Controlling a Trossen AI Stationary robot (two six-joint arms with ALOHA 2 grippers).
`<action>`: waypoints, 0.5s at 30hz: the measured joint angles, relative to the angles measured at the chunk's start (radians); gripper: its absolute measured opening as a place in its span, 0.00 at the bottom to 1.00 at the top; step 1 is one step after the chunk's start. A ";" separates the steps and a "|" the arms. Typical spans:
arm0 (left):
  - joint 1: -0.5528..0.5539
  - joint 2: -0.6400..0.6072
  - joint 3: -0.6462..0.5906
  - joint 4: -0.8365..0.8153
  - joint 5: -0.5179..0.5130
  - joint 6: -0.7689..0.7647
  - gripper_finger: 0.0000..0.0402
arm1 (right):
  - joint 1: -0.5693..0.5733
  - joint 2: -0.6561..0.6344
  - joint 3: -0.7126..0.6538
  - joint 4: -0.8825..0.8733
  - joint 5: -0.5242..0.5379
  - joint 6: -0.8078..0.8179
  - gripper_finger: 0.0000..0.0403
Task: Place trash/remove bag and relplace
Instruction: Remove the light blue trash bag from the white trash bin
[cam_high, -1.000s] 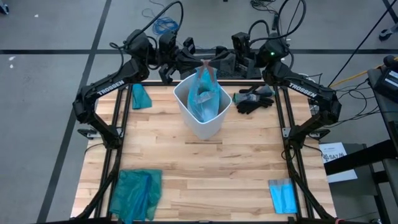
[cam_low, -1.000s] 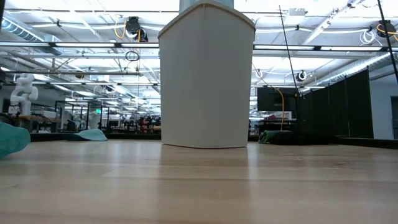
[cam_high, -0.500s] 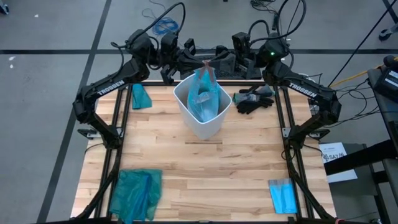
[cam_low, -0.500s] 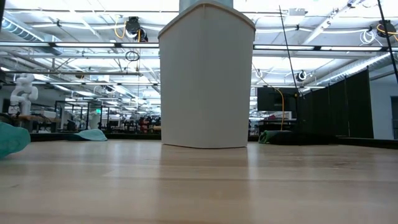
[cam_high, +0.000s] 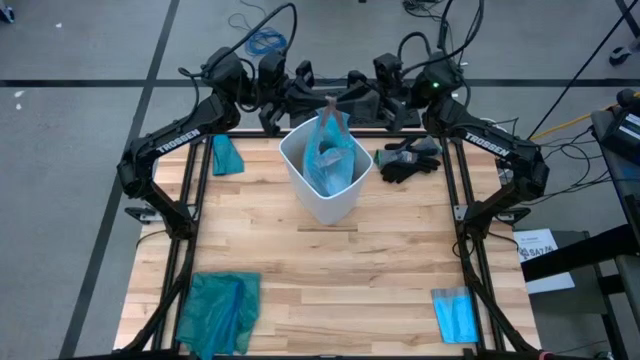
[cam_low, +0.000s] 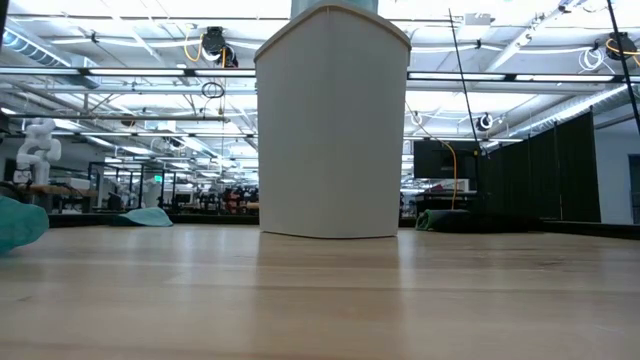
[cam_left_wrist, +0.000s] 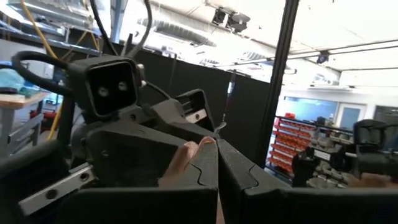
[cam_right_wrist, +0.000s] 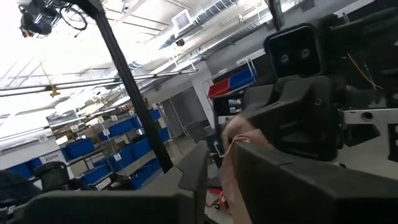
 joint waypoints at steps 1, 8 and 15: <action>0.000 0.000 0.000 0.000 -0.008 0.000 0.00 | 0.000 0.000 0.000 0.000 -0.012 -0.004 0.18; 0.000 0.000 0.000 0.002 -0.032 0.001 0.00 | 0.015 0.000 0.000 -0.016 -0.018 -0.080 0.20; 0.000 0.000 0.000 0.008 -0.041 0.000 0.00 | 0.020 0.000 0.000 -0.052 -0.013 -0.130 0.20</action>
